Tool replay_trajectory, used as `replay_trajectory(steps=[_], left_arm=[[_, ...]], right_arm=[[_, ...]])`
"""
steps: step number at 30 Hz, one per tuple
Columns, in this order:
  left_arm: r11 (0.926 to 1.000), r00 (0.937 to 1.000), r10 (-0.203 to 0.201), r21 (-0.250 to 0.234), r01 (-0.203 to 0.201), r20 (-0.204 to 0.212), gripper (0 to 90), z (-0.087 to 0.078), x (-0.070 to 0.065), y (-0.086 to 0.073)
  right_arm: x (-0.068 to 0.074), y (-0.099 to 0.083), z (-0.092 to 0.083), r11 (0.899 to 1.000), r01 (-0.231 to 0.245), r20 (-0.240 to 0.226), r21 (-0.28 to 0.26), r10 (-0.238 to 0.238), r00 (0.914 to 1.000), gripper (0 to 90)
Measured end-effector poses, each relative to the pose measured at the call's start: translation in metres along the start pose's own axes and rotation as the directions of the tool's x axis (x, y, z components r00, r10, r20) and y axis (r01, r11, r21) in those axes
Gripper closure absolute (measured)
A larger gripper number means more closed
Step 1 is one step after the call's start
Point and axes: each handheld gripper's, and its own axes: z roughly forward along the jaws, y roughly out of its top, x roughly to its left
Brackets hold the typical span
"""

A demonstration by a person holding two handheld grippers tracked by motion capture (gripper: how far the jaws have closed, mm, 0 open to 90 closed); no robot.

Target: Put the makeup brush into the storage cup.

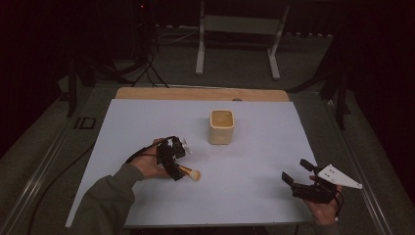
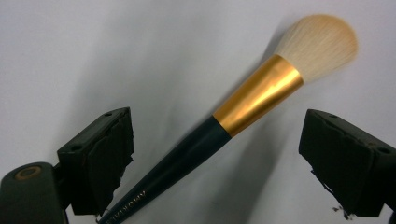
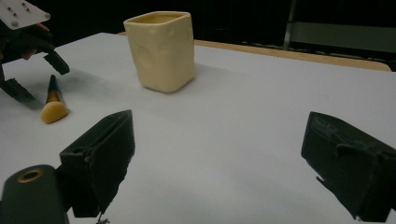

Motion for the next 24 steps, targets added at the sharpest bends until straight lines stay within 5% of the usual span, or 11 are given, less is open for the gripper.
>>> replay_trajectory(steps=[18, 24], left_arm=[[0.9998, 1.0000, 0.007, 0.019, -0.007, -0.004, 16.0, 0.0075, -0.0004, 0.0016], [0.9984, 0.9985, 0.054, 0.015, -0.054, 0.001, 35.1, 0.0089, -0.0044, 0.0036]], right_arm=[[-0.0002, 0.0000, 0.0000, 1.000, -0.002, 0.003, 0.004, 0.002, 1.0000, 9.6], [-0.0002, 0.0000, 0.0001, 1.000, -0.001, 0.001, 0.005, 0.001, 1.0000, 9.6]])
